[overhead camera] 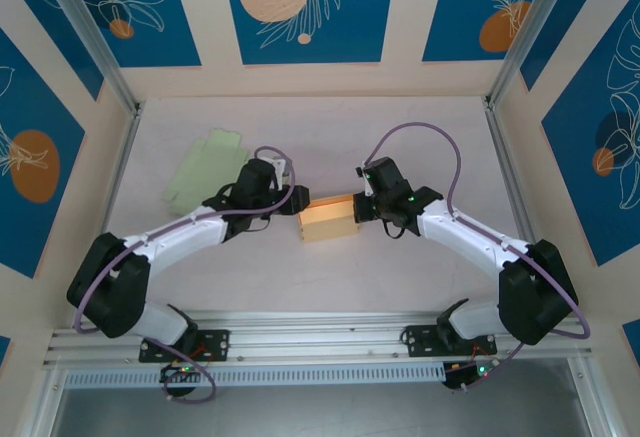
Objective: Fold the paper box
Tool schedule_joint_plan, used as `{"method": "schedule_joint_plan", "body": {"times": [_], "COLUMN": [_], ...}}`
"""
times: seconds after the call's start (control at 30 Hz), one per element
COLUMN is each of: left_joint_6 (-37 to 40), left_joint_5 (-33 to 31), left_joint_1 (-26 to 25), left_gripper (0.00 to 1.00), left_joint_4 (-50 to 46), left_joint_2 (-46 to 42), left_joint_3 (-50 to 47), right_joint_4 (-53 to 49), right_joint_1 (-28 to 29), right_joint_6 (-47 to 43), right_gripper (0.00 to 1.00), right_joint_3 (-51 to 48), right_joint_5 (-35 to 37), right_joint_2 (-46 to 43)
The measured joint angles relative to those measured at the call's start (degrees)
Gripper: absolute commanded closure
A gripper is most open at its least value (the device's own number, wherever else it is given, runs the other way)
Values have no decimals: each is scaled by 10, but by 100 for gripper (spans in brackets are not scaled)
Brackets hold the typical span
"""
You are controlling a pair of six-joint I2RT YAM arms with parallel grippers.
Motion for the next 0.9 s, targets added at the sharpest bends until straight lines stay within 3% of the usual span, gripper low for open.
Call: {"method": "schedule_joint_plan", "body": {"times": [0.33, 0.57, 0.9], "left_joint_6": [-36, -49, -59], "left_joint_5": [-42, -83, -123], "left_joint_1": [-31, -47, -67], "left_gripper": [77, 81, 81], "left_joint_4": [79, 131, 199], "left_joint_2": [-8, -14, -18], "left_joint_3": [-50, -82, -130], "right_joint_4": [2, 4, 9], "right_joint_1": [2, 2, 7], "right_joint_6": [0, 6, 17], "right_gripper": [96, 94, 80], "right_joint_3": [-5, -8, -43], "right_joint_5": [4, 4, 3], "right_joint_2": [0, -2, -34]}}
